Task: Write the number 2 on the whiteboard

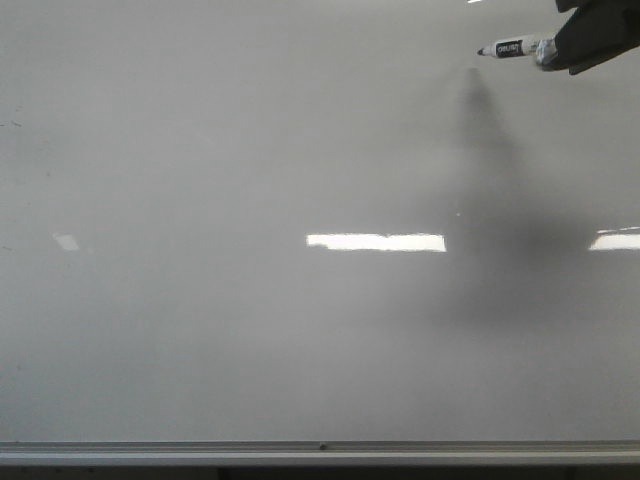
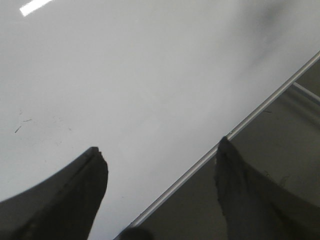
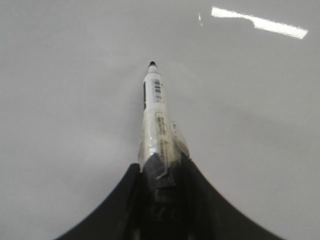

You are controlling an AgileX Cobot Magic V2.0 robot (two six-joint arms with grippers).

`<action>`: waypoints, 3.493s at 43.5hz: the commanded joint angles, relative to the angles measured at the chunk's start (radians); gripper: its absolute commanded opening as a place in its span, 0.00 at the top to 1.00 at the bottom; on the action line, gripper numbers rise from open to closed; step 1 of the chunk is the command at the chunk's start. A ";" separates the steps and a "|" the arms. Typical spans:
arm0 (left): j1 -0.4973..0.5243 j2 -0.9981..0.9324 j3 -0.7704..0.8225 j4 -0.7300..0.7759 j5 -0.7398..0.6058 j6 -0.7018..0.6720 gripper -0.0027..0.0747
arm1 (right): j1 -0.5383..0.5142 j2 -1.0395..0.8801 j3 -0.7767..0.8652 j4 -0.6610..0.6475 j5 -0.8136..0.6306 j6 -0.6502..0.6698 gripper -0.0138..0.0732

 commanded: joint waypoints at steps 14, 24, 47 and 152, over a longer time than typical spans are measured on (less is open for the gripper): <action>0.003 -0.004 -0.024 -0.033 -0.088 -0.008 0.40 | -0.097 0.021 -0.034 -0.021 0.134 -0.012 0.92; 0.003 -0.004 -0.024 -0.033 -0.105 -0.008 0.40 | -0.031 0.078 -0.031 -0.021 0.135 -0.012 0.92; 0.003 -0.004 -0.024 -0.031 -0.120 -0.006 0.40 | -0.120 0.063 -0.033 -0.030 0.177 -0.012 0.92; -0.765 0.532 -0.276 0.452 -0.088 -0.233 0.99 | 0.314 -0.456 -0.034 0.053 0.814 -0.319 0.22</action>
